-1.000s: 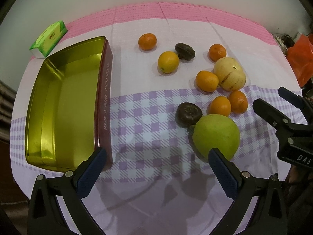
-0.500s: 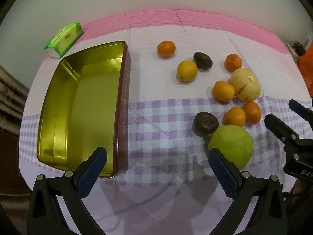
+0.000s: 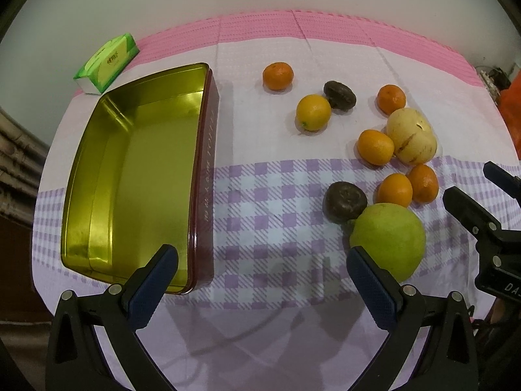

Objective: Organize fruits

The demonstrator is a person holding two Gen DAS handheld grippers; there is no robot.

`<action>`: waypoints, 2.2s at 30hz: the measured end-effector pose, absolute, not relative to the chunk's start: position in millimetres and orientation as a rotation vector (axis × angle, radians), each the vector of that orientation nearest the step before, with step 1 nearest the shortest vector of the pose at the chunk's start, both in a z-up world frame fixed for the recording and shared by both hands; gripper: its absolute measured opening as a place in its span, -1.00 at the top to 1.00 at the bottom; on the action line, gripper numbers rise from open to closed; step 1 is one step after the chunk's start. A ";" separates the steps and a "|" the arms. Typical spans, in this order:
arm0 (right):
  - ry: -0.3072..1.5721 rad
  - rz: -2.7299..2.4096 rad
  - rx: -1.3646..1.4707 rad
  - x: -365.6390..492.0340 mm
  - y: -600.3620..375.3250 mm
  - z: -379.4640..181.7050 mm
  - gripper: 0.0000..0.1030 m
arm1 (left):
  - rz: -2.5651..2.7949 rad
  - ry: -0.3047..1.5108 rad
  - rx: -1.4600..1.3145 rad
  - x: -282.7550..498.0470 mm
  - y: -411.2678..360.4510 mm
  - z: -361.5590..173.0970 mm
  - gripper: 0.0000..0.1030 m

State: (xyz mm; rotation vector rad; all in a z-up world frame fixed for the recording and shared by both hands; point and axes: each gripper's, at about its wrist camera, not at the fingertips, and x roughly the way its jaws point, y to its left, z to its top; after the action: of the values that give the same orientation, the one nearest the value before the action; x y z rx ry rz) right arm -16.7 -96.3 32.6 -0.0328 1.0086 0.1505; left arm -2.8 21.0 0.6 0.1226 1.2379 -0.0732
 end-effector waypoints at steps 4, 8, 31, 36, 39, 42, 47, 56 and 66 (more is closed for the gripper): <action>1.009 0.151 -0.033 -16.5 -96.4 32.9 -0.99 | -0.070 1.240 0.119 -3.1 20.5 0.0 -0.99; 1.008 0.152 -0.033 -16.1 -96.7 33.2 -0.99 | -0.072 1.241 0.117 -3.0 20.7 0.1 -0.99; 1.008 0.143 -0.024 -11.2 -103.3 32.6 -0.99 | -0.079 1.241 0.135 -1.6 15.1 -0.9 -0.99; 1.016 0.136 -0.025 -9.4 -104.2 30.0 -0.96 | -0.088 1.240 0.145 -0.1 13.1 -1.7 -0.99; 1.023 0.133 -0.032 -8.1 -104.3 27.8 -0.84 | -0.095 1.231 0.143 0.4 13.3 -1.2 -0.99; 1.038 0.134 -0.038 -5.5 -104.0 23.6 -0.61 | -0.107 1.219 0.152 -0.1 11.3 -0.3 -0.99; 1.073 0.141 -0.053 1.6 -102.3 13.7 -0.36 | -0.135 1.212 0.165 -0.8 7.7 -0.4 -0.99; 1.125 0.178 -0.059 6.3 -94.5 -2.5 -0.12 | -0.194 1.209 0.181 -2.0 0.1 -1.8 -0.95; 1.160 0.206 -0.056 12.1 -88.3 -17.6 0.18 | -0.241 1.201 0.204 -5.9 -11.5 -1.2 -0.94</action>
State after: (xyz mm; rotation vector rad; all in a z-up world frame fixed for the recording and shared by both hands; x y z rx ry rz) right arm 12.1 -88.3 -17.6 -0.0564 1.1601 0.2058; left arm -5.9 -11.5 -1.2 0.2040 1.2005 -0.2411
